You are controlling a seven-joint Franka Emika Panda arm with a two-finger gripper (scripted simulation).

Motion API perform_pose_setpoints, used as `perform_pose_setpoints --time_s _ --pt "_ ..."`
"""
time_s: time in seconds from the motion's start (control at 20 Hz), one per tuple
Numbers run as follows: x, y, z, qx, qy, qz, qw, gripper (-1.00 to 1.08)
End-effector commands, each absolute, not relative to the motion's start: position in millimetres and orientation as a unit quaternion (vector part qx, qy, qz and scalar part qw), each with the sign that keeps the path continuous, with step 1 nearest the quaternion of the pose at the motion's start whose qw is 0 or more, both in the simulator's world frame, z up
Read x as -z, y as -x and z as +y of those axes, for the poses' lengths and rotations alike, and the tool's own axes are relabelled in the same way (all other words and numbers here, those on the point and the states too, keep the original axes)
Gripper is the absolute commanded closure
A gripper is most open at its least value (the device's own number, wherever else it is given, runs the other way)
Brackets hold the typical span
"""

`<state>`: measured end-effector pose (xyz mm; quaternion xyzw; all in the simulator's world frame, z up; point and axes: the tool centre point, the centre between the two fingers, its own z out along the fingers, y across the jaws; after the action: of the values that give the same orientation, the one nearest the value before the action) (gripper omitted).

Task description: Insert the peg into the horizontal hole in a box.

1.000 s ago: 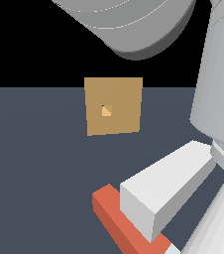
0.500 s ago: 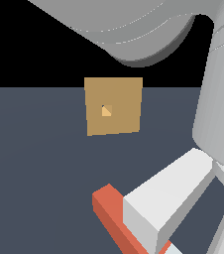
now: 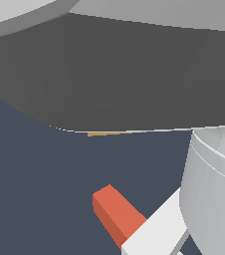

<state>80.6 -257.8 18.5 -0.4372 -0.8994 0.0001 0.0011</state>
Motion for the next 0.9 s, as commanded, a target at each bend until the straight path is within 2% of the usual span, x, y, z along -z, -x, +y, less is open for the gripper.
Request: perform_pose_setpoints --time_s 0.0,0.1,0.15,0.85 --pt "-16.9 -82.0 -258.4 0.0 0.437 -0.899 0.0 -0.92" --pt "-17.7 -82.4 -258.5 0.0 0.437 -0.899 0.0 -0.92" --pt "-17.7 -82.4 -258.5 0.0 0.437 -0.899 0.0 1.08" --pt "-17.8 -81.3 -256.6 0.0 0.438 -0.899 0.0 1.08"
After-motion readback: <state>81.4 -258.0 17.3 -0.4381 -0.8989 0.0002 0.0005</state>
